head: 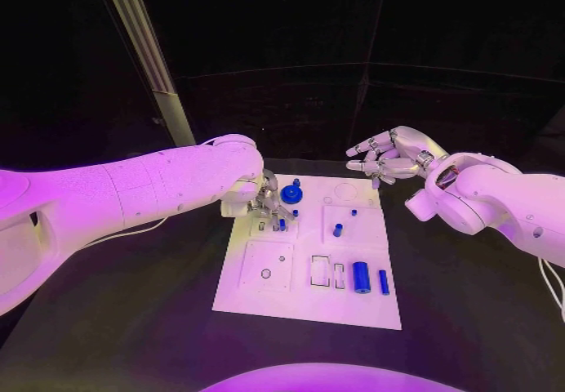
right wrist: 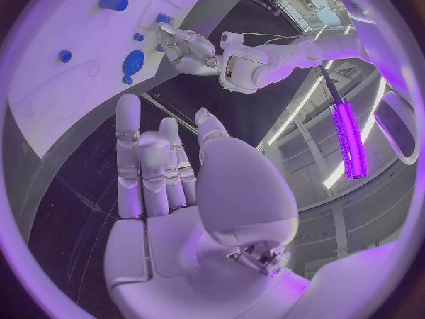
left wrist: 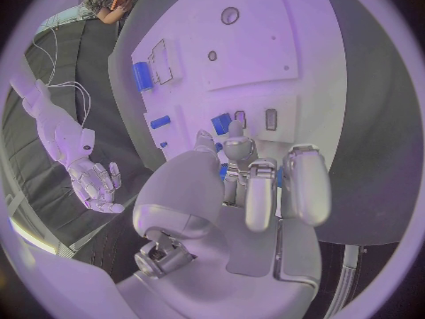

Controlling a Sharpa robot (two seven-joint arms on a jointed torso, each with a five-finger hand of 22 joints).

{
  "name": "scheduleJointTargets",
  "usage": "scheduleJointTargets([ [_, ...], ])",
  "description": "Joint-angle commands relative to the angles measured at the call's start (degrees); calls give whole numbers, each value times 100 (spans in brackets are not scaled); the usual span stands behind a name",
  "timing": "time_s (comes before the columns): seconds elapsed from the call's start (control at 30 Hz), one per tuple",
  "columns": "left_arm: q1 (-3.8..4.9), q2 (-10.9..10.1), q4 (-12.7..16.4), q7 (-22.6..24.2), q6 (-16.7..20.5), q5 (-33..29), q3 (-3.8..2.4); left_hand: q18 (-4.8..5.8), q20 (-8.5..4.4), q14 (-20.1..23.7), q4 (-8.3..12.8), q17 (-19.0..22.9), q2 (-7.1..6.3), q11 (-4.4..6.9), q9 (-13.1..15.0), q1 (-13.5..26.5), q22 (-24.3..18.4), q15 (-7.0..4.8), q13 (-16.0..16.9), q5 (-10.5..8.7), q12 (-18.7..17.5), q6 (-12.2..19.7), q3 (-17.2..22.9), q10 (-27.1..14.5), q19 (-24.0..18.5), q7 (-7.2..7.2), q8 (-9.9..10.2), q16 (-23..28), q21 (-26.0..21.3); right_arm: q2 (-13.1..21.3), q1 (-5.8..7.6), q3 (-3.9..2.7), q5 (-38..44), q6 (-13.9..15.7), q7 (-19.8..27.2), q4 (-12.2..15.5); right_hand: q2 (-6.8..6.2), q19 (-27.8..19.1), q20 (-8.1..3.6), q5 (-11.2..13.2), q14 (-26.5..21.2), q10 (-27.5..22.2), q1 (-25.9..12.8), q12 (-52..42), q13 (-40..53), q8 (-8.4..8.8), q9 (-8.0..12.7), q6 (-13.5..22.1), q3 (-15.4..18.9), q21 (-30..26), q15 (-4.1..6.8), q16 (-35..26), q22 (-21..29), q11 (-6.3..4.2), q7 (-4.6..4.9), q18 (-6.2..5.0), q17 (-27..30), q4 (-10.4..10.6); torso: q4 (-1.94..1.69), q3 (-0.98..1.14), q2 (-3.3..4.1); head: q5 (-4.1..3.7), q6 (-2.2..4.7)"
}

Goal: Assemble the parts on the task board

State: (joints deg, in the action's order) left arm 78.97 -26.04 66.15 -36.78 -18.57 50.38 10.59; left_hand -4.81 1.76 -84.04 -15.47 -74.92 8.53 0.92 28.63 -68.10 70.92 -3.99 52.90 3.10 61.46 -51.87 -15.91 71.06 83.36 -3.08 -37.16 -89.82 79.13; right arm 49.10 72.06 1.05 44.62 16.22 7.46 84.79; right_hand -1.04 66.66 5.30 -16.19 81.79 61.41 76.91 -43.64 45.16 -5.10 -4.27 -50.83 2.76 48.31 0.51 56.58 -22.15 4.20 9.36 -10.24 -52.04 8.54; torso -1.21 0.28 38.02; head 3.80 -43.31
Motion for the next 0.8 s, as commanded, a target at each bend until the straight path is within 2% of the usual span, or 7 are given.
scheduleJointTargets([
  [0.03,6,13,-5,-53,-116,39,1,116,-6,-596,13,-1508,2,5,14,-61,9,-53,11,-8,27,42,47,15,32,0,-41,-18,34,-16,13,-5,31,-63,14,-9,27,40,-1,-36,42,0,29,25,-5,-16,-5,40,32,-34,11,-17,5,-4,3,-34,3,-7,-1,5,0,-10,-10],
  [0.3,5,39,-12,-56,-158,39,3,122,-9,-596,101,-1508,10,10,76,-252,54,-57,25,-7,49,81,211,22,40,4,-86,-18,55,-44,13,-5,36,-80,9,-31,28,43,-1,-38,41,0,21,25,-10,-18,-5,42,40,-42,10,-28,10,-3,3,-34,8,1,-1,3,2,-13,-45],
  [0.8,-5,91,-54,-40,-197,39,10,129,-11,-596,159,-1508,16,12,109,-360,96,-58,35,-6,61,101,336,27,48,5,-103,-18,75,-87,13,-5,50,-111,-3,-54,31,45,0,-46,40,-2,24,25,-14,-19,-5,43,41,-49,10,-41,15,-4,3,-34,15,2,-6,4,1,-32,-70],
])
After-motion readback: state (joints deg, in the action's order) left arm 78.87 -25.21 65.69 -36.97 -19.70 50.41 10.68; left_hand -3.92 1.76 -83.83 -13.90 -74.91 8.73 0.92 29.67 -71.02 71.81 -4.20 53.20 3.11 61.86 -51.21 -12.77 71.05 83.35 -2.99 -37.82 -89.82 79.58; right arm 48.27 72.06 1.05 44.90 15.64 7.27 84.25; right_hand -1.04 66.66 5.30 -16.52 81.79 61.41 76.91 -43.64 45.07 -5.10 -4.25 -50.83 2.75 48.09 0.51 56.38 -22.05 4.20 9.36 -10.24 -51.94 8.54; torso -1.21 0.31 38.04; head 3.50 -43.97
